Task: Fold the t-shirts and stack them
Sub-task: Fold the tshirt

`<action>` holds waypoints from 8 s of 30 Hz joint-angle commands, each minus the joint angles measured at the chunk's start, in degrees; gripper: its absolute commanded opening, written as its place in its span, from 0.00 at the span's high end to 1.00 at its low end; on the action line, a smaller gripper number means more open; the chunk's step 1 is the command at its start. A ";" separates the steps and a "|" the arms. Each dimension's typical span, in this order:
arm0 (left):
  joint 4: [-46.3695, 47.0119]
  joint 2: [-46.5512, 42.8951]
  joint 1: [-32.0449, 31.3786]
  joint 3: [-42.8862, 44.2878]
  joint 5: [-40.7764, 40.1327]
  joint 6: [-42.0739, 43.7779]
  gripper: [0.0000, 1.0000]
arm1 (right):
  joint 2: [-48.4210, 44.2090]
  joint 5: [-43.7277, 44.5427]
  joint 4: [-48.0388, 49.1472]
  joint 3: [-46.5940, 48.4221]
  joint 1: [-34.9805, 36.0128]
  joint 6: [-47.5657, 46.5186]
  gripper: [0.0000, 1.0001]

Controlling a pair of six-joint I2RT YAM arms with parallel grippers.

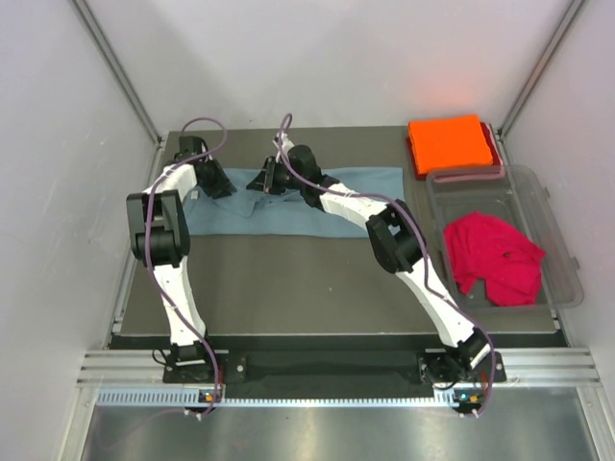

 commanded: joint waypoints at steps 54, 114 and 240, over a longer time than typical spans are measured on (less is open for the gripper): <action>-7.07 -13.74 11.71 -15.88 -15.52 1.79 0.76 | -19.26 0.93 9.07 -31.87 0.53 -0.26 0.88; 21.58 -27.44 21.20 -43.39 -7.09 -14.20 0.57 | -51.16 13.94 -7.18 -54.30 -5.00 -7.21 0.75; 44.61 -10.21 -63.88 -38.82 -39.70 -57.10 0.70 | -109.08 23.08 -38.03 -76.80 -19.86 -17.93 0.69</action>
